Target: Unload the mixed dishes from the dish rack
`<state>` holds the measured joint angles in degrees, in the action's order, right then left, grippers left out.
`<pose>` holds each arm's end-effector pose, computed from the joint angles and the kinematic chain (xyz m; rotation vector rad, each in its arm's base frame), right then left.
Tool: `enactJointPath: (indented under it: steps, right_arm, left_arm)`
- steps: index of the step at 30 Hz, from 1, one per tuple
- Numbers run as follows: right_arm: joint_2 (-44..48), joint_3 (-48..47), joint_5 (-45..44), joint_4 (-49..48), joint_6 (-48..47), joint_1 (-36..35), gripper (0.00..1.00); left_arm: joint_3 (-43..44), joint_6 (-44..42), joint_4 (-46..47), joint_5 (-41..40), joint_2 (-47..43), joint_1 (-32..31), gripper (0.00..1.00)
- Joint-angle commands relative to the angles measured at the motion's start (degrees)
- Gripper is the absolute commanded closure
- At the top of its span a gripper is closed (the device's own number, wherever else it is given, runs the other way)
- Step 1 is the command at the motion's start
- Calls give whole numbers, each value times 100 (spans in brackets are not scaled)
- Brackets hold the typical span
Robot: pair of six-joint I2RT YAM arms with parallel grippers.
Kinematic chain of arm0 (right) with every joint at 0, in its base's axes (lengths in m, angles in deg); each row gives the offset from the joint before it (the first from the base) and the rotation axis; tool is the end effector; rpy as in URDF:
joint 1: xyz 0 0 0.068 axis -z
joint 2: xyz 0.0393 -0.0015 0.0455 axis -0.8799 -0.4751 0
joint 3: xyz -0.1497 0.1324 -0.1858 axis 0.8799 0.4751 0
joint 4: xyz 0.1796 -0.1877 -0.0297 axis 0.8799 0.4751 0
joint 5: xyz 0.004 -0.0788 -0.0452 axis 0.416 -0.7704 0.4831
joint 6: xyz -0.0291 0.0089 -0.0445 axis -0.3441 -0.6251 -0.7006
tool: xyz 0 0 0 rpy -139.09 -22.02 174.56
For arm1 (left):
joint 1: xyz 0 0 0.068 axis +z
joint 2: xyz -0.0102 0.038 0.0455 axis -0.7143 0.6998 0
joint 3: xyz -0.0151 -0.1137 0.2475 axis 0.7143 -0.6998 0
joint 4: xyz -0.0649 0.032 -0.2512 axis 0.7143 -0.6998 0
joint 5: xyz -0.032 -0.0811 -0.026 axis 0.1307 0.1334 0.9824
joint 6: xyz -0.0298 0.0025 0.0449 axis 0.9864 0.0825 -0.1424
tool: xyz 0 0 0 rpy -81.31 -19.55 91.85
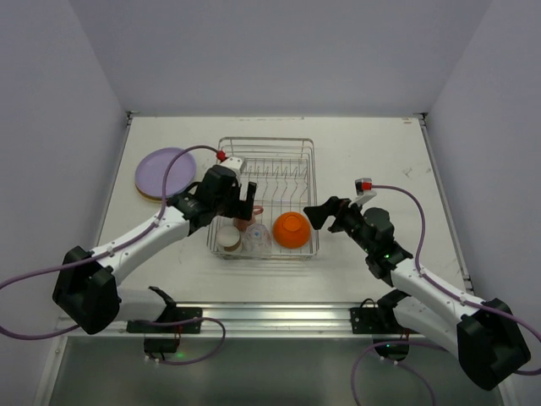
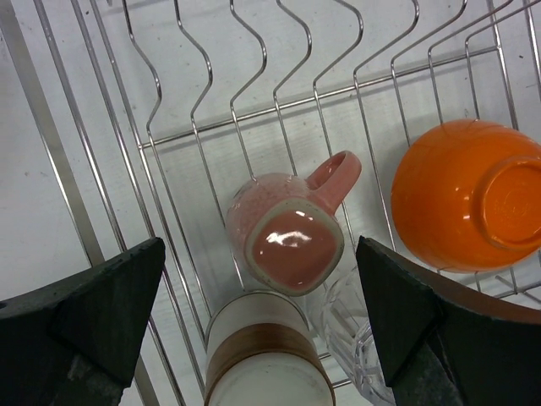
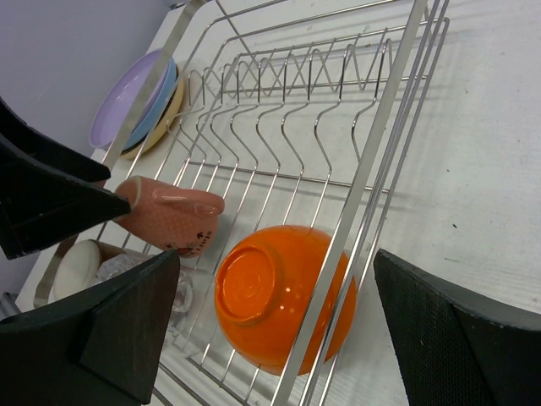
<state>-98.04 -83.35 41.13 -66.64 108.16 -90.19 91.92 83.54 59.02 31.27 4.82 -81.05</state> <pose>0.1790 0.1004 0.2157 0.0261 1.8097 0.8559 0.2287 -0.1560 0.2559 0.2335 2.3455 -0.2959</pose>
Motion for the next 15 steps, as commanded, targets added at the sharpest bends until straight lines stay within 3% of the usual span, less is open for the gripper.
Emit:
enactJointPath:
  steps: [1, 15]
  right_arm:
    - [-29, -246, 65, -41, -62, -19, 1]
    - [-21, -255, 56, -24, -62, -19, 1]
  left_arm:
    - [347, -124, -18, -107, 119, -75, 0]
    - [304, -546, 298, 289, 243, -224, 0]
